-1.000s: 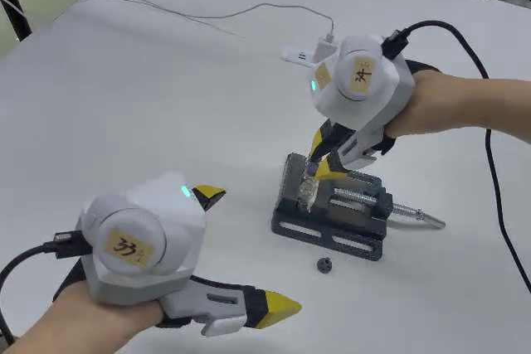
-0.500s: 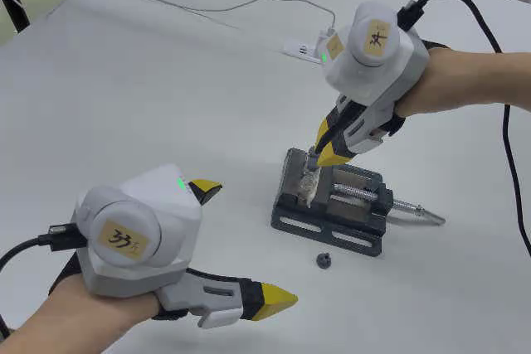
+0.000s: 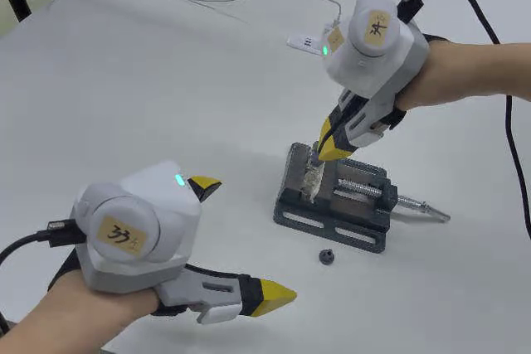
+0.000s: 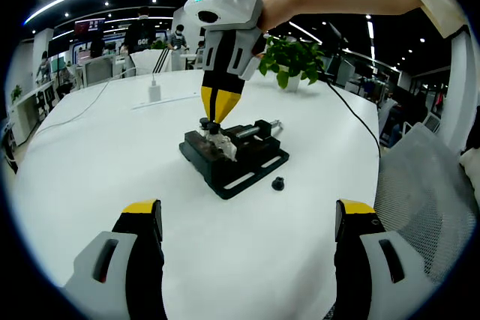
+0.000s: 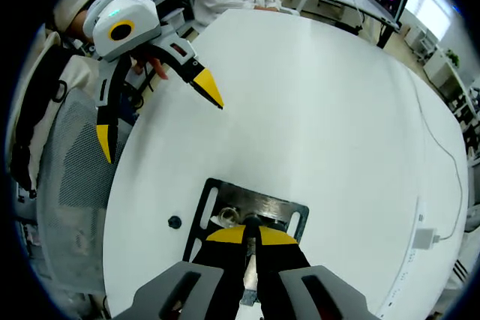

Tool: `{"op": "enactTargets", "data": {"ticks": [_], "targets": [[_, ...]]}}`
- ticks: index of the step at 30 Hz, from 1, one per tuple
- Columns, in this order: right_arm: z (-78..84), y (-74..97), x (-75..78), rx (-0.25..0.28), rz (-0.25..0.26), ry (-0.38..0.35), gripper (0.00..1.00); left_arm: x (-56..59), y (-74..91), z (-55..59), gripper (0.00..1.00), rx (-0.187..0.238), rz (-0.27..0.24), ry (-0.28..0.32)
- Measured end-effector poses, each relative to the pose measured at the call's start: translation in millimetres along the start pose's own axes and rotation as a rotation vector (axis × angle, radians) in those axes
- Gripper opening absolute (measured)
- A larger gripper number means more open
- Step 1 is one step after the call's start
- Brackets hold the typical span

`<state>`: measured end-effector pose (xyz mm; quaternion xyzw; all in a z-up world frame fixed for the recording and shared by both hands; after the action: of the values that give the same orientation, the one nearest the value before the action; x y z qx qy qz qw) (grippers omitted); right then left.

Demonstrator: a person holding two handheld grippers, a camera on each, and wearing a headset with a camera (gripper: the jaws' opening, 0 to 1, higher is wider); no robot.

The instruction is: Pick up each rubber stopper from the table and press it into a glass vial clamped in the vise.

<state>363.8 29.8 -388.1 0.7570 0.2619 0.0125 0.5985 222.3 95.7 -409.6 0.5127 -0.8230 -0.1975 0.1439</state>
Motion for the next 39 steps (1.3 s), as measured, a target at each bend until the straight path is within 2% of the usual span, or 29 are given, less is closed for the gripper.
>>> {"op": "enactTargets", "data": {"ticks": [9, 17, 24, 32, 39], "targets": [[-0.7, -1.0, -1.5, -0.008, -0.012, 0.004, 0.0, 2.0, -1.2, 1.7, 0.95, -0.005, 0.008, 0.002], [-0.3, -2.2, -2.1, -0.063, -0.019, 0.04, 0.0, -2.0, -2.3, 0.3, 0.95, -0.005, 0.002, 0.008], [0.5, -4.0, -0.5, -0.049, -0.016, 0.018, 0.0, -3.7, -5.4, -1.2, 0.95, -0.009, 0.005, 0.001], [-1.0, -6.8, 0.8, -0.126, -0.006, 0.053, 0.0, -5.0, -8.3, -1.4, 0.95, -0.009, 0.007, 0.007], [-0.2, -5.4, 2.4, -0.085, -0.007, 0.005, 0.0, -4.5, -11.8, -1.5, 0.95, -0.01, 0.012, 0.012]]}}
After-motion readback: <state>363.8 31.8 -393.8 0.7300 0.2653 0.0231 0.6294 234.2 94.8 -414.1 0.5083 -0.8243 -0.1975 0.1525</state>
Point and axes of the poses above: the centre of the closed fingertips' face, and the gripper's own axes: y roughly backward along the fingers, x roughly to its right, z roughly out of its underside, the point moved 4 cm from there along y, roughly backward along the fingers, and after that the axes turned 15 degrees about -z, right-handed, at the moved point
